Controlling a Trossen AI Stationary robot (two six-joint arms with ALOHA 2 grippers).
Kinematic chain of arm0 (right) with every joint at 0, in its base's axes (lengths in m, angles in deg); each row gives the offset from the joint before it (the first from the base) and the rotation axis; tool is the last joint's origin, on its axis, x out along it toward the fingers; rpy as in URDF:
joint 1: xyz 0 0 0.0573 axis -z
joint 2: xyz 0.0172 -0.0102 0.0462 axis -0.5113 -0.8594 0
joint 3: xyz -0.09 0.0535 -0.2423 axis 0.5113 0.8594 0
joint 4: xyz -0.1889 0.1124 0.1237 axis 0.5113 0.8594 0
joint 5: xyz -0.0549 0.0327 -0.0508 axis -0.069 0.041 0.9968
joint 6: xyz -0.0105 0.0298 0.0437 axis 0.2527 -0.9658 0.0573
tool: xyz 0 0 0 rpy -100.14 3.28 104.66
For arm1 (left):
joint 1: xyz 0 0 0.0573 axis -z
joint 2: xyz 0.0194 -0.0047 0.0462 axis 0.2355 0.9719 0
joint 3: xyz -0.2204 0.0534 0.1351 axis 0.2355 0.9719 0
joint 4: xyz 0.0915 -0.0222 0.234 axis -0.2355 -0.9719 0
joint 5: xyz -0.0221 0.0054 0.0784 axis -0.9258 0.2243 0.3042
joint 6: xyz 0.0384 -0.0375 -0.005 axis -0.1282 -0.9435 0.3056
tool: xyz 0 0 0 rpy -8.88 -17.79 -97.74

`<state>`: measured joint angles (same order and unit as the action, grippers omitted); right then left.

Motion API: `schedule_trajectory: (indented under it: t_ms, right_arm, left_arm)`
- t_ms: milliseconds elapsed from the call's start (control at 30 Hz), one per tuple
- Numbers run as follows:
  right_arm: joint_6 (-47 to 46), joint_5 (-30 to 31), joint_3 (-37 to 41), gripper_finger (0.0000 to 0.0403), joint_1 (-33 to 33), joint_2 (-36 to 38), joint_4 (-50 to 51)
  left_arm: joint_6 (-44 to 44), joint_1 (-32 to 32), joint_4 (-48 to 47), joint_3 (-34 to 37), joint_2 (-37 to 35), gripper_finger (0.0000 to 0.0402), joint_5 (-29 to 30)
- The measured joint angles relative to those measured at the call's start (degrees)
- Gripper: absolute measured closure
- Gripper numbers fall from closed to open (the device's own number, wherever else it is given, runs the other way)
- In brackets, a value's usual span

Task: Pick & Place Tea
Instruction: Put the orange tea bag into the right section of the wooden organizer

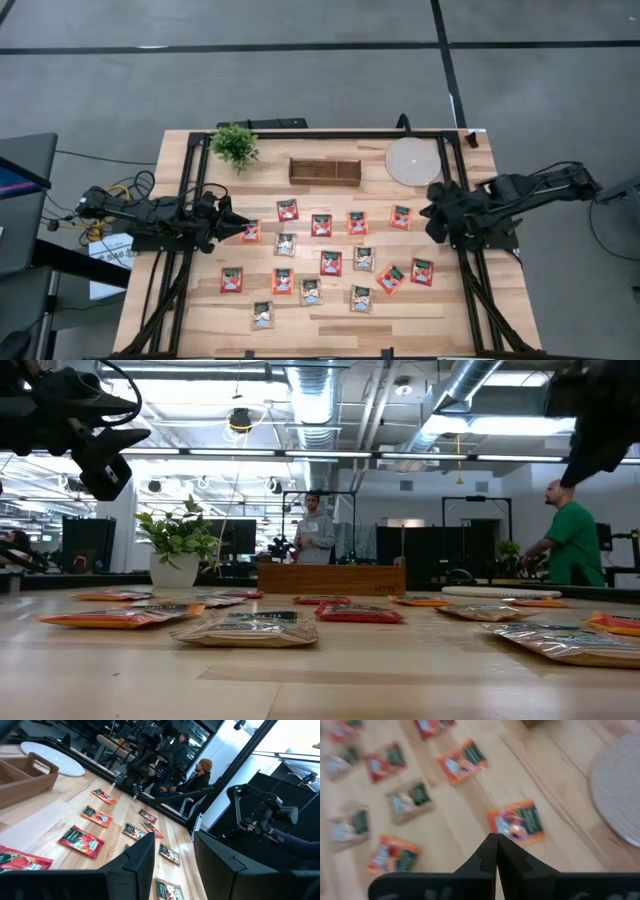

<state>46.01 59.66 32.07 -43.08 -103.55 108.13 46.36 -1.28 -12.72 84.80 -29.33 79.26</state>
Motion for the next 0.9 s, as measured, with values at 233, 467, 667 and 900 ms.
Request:
schedule_trajectory:
  t_ms: [233,467,667,900]
  right_arm:
    - [1.2,-1.6,0.0,0.0377,5.9,-7.9,0.4]
    - [12.0,-7.5,0.0,0.0299,12.9,-15.5,-3.1]
    - [15.1,-7.8,0.0,0.0257,20.9,-22.1,-5.6]
    - [18.9,-11.2,0.0,0.025,28.4,-30.7,-6.7]
  left_arm:
    - [0.0,0.0,0.0,0.0,0.0,0.0273,0.0]
    - [0.0,0.0,0.0,0.0,0.0,0.0273,0.0]
    - [0.0,0.0,0.0,0.0,0.0,0.0273,0.0]
    - [-0.1,0.0,0.0,0.0,0.0,0.0273,0.0]
